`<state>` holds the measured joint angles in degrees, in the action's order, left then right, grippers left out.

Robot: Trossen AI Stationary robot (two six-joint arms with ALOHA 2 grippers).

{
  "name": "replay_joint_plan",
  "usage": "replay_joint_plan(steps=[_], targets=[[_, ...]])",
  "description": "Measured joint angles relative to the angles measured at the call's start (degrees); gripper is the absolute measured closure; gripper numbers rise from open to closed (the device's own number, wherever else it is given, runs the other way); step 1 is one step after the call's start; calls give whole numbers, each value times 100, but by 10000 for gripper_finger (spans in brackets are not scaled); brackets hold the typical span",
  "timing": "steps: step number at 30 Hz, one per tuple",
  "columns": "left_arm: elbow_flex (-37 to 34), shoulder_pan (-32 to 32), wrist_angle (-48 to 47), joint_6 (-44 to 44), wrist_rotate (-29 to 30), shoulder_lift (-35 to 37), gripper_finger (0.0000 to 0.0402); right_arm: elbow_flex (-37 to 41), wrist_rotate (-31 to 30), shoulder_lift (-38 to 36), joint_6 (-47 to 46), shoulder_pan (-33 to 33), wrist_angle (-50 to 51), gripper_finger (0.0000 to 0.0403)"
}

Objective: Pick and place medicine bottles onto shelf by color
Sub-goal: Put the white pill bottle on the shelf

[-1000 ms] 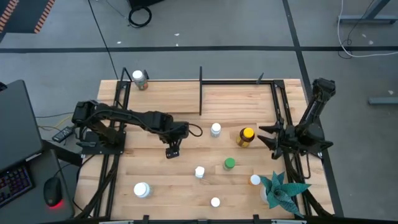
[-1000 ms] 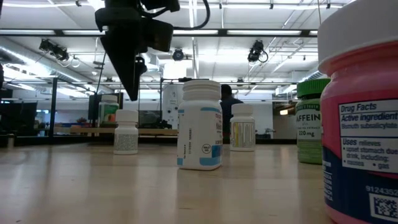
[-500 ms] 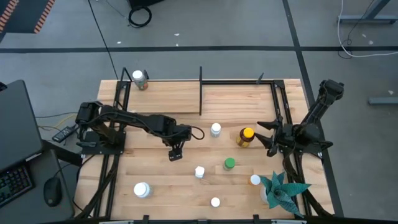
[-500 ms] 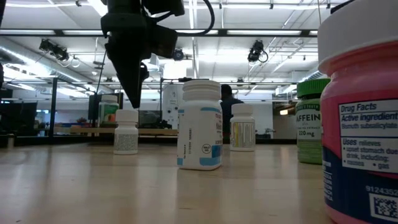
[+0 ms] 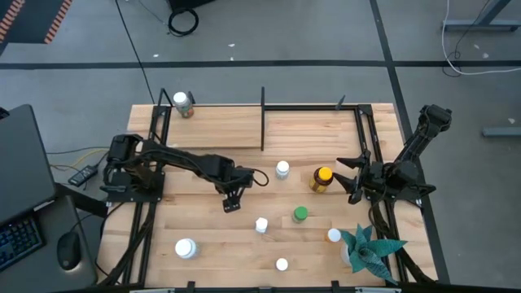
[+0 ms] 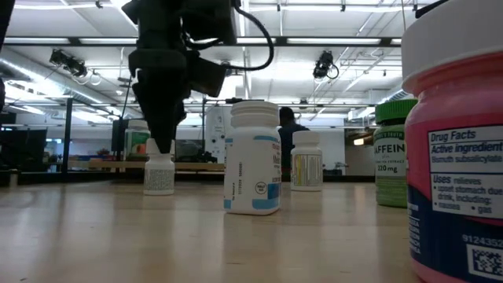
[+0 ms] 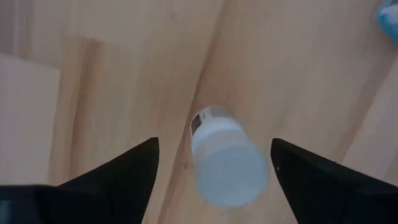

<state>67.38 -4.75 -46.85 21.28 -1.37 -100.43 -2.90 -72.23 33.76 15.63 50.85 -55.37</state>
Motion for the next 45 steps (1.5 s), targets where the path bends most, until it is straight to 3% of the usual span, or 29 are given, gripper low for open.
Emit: replay_joint_plan(steps=[10, 20, 32, 40, 45], targets=[[0, 2, -41, 35, 0, -93, 127, 0, -15, 0, 0, 0, 17, 121], [2, 4, -471, -166, -1, -87, 254, 0, -190, 0, 0, 0, 22, 123], [2, 174, -1323, -242, 11, 215, 255, 0, -229, 0, 0, 0, 91, 126], [0, 527, -2019, -93, 591, 851, 250, 0, -334, 0, 0, 0, 269, 127], [1, 814, -2275, -94, 644, 1442, 252, 0, -123, -2, -91, 1, 275, 128]])
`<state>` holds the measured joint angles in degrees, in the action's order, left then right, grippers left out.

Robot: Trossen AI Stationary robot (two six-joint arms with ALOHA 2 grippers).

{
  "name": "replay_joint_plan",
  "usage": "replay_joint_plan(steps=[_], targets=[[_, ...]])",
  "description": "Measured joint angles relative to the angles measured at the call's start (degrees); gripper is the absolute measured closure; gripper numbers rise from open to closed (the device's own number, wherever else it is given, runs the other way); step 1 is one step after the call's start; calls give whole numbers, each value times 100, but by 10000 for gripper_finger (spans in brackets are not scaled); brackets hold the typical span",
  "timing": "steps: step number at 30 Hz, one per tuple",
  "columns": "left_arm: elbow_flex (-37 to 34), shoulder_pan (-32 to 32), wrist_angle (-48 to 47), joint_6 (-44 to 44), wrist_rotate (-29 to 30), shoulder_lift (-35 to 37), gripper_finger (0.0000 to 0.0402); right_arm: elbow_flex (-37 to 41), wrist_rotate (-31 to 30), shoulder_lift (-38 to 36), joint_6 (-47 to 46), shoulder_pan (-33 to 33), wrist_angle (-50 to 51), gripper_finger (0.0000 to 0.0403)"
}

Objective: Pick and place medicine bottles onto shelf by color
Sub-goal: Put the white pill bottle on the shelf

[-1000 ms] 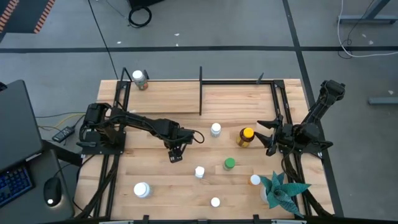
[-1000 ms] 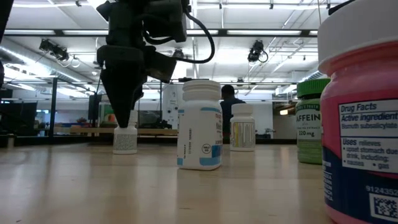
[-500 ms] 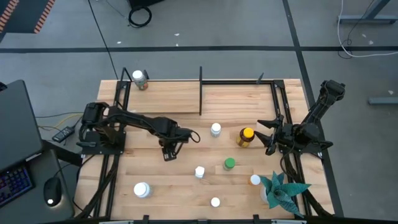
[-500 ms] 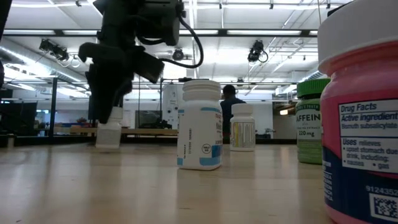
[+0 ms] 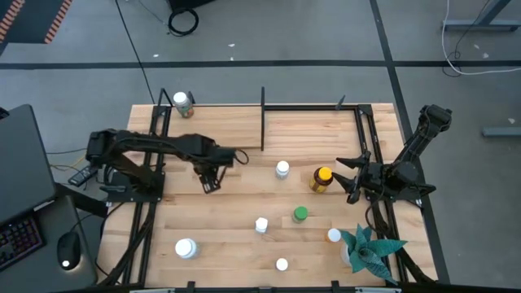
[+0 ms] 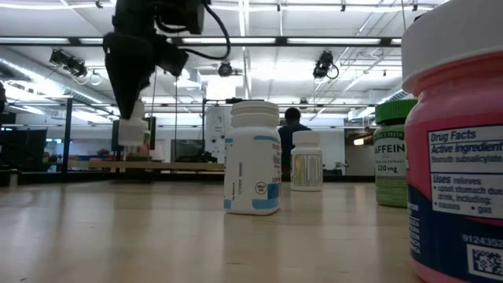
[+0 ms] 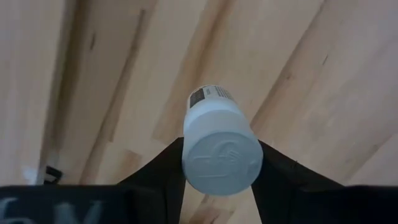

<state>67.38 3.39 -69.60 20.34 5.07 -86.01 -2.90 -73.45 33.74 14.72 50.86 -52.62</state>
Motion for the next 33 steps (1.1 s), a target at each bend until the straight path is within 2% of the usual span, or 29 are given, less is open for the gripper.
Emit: replay_joint_plan(steps=[6, 12, 16, 23, 28, 33], targets=[[-410, 493, 102, -44, 135, 869, 245, 0, 0, 0, -14, -1, -2, 128], [-1142, 1444, 105, -138, 139, 1455, 250, 0, 1, 0, -66, -1, -15, 128], [-1179, 2073, 202, -154, 279, 1569, 241, 0, -24, 2, -61, -5, -16, 128], [-1179, 3141, 384, -372, 331, 1510, 253, 0, -41, 1, 61, -10, -19, 128], [-1178, 3917, 472, -465, 324, 1475, 238, 0, -41, 2, 194, -10, -19, 128], [-1177, 4320, 843, -973, -1, 1475, 244, 0, -41, 1, 241, -10, -19, 128]])
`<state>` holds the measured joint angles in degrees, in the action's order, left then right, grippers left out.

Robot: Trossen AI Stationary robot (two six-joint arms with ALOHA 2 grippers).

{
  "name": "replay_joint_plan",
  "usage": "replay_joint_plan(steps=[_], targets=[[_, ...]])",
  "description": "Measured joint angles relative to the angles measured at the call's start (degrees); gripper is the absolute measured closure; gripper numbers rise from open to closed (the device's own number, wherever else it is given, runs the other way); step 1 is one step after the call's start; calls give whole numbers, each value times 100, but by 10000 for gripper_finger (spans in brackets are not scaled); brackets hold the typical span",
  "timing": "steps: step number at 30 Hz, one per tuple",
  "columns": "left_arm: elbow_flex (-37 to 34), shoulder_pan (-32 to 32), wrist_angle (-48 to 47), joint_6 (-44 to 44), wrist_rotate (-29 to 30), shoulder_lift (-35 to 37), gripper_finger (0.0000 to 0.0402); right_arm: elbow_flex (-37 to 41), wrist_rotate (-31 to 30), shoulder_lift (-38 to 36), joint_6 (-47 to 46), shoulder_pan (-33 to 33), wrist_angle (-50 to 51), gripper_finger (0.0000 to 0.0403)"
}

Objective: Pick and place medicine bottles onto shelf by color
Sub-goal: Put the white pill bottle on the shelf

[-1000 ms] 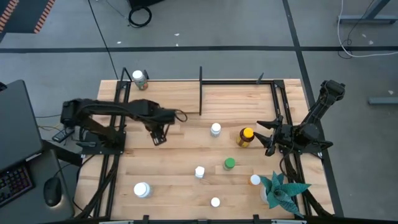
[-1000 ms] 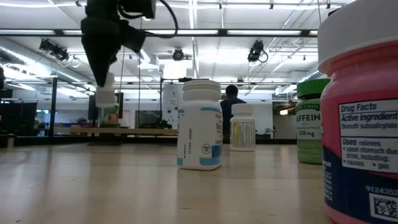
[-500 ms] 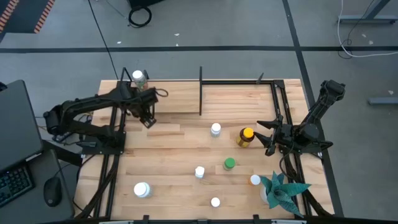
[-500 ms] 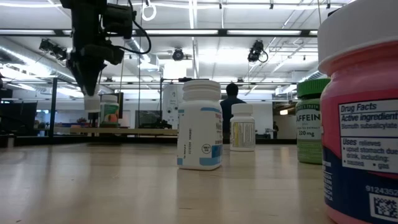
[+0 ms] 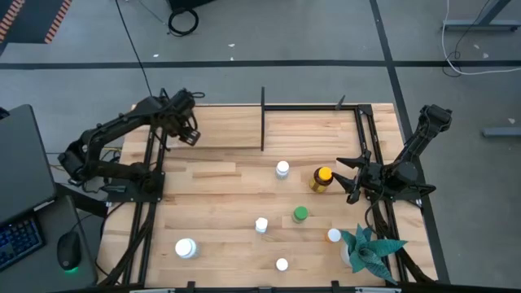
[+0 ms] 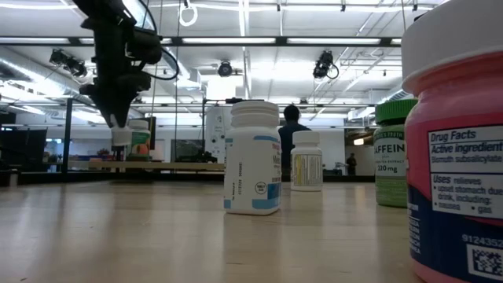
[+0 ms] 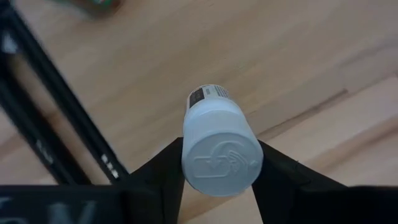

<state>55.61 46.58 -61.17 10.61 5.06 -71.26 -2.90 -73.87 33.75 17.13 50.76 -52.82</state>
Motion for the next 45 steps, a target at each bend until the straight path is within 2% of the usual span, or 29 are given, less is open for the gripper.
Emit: replay_joint_plan(steps=[11, 15, 20, 26, 35, 39, 45], targets=[[0, 64, 44, -2207, 21, 0, 241, 0, 0, -1, 63, -162, 2, 128], [0, 101, 66, -2784, 45, 0, 250, 0, 0, 0, 63, -298, 17, 128], [0, 273, 1, -3424, 191, 0, 243, 0, 0, 0, 65, -415, 20, 128], [4, 500, -172, -3834, 432, -113, 248, 0, 0, 1, 106, -542, 22, 128], [41, 618, -334, -4133, 524, -1057, 237, 0, 39, -1, 367, -805, 20, 128], [327, 630, -519, -4142, 605, -1293, 242, 0, 39, -1, 456, -888, 20, 128], [881, 711, -578, -4278, 523, -1279, 239, 0, -51, -1, 640, -895, 17, 128]])
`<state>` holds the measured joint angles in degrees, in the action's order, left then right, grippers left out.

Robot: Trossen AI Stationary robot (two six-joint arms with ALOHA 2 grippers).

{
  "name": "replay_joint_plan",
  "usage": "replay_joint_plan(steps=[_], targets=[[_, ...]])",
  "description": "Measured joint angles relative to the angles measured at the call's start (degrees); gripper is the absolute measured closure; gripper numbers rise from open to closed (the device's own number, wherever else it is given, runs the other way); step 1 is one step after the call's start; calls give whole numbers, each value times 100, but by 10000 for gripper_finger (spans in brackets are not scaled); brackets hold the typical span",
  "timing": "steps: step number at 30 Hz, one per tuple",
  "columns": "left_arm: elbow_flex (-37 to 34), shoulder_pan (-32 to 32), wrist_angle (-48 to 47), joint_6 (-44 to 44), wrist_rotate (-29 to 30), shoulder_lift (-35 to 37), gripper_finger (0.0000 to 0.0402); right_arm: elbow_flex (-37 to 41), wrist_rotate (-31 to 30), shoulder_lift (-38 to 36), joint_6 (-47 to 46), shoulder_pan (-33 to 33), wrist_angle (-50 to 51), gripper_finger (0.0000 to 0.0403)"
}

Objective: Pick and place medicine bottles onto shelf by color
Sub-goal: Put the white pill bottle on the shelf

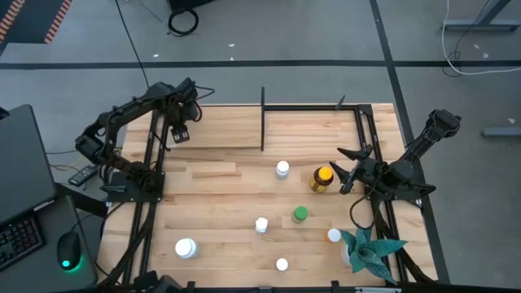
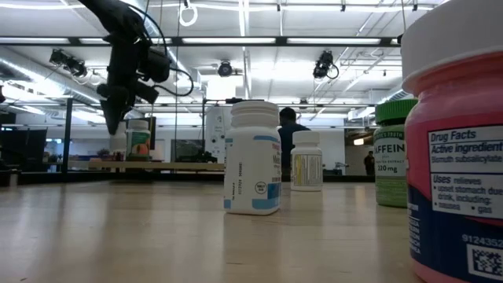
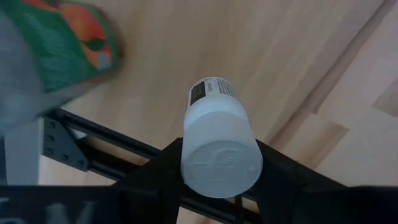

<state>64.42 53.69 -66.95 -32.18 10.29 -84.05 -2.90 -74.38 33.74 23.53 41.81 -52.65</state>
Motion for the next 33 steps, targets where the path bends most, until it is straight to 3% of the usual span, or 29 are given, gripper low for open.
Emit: replay_joint_plan(steps=[10, 23, 33], targets=[[72, 428, -189, -111, -5, -235, 241, 0, -14, 1, -223, 245, -2, 128], [72, 744, 195, -784, -165, -245, 232, 2, -60, -2, 1294, -40, -1068, 128], [85, 706, 137, -558, -70, -582, 231, 2, -58, -2, 1516, -189, -1072, 128]])
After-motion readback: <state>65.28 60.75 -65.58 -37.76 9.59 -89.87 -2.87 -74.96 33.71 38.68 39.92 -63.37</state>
